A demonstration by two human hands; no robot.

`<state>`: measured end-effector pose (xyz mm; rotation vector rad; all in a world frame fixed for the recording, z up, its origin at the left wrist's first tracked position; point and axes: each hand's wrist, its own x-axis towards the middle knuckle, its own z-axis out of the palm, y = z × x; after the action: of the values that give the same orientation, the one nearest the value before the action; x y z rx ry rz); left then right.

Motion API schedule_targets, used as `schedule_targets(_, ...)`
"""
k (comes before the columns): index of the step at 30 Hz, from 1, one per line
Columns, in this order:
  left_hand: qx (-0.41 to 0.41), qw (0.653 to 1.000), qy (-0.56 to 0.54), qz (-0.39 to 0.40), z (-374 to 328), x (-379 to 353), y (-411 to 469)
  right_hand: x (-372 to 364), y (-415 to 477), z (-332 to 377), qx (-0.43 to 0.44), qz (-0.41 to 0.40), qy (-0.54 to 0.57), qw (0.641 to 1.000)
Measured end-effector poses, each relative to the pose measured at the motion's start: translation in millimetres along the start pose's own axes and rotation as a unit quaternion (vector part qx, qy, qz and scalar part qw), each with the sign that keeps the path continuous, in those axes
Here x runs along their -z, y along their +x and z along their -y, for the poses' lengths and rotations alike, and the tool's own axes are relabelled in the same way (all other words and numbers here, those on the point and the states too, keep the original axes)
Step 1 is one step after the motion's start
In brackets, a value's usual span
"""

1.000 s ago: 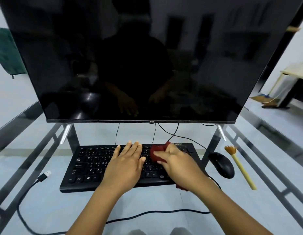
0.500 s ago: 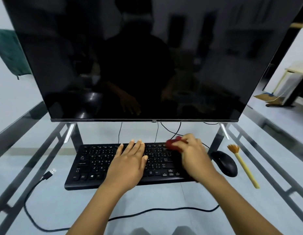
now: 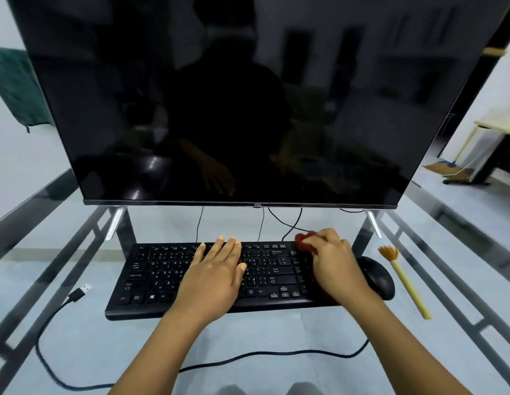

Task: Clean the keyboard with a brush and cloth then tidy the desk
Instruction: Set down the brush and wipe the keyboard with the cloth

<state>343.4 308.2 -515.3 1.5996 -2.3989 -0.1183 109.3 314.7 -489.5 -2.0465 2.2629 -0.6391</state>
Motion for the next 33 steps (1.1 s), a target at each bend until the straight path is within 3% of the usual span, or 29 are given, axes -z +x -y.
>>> schedule_targets(3,0.001,1.000,-0.003,0.004,0,0,1,-3,-27,16,0.152,0.045,0.024,0.987)
schedule_targets(4,0.002,1.000,-0.002,0.007,1,1,2,-1,-26,13,0.160,0.050,0.032,0.985)
schedule_targets(8,0.003,1.000,0.006,0.016,0,1,1,-1,7,-17,-0.014,-0.026,0.035,0.999)
schedule_targets(10,0.002,1.000,0.004,0.016,-1,3,0,-3,4,-5,-0.010,-0.035,0.045,0.998)
schedule_targets(15,0.001,1.000,0.001,0.016,-2,5,1,-3,-48,37,0.226,0.087,0.065,0.968)
schedule_targets(17,0.000,1.000,-0.004,0.020,-3,7,0,5,-42,20,0.197,0.081,0.061,0.975)
schedule_targets(20,0.002,1.000,-0.003,0.021,-2,6,-1,6,-28,-13,0.046,-0.013,0.062,0.997)
schedule_targets(21,0.002,1.000,-0.002,0.020,-2,5,-1,6,-32,-11,0.033,-0.029,0.064,0.997)
schedule_targets(23,0.004,1.000,-0.002,0.018,-2,5,-1,3,-50,8,0.092,0.000,0.053,0.994)
schedule_targets(26,0.001,1.000,-0.008,0.015,-3,5,0,1,-79,25,0.274,0.080,0.033,0.958)
schedule_targets(27,0.001,1.000,-0.009,0.013,-3,5,-1,3,-75,18,0.280,0.092,0.034,0.955)
schedule_targets(31,0.001,1.000,-0.005,0.016,-2,6,-2,13,-43,-28,0.096,-0.004,0.012,0.995)
schedule_targets(33,0.001,1.000,-0.005,0.018,-2,6,-1,12,-45,-21,0.051,-0.032,-0.014,0.998)
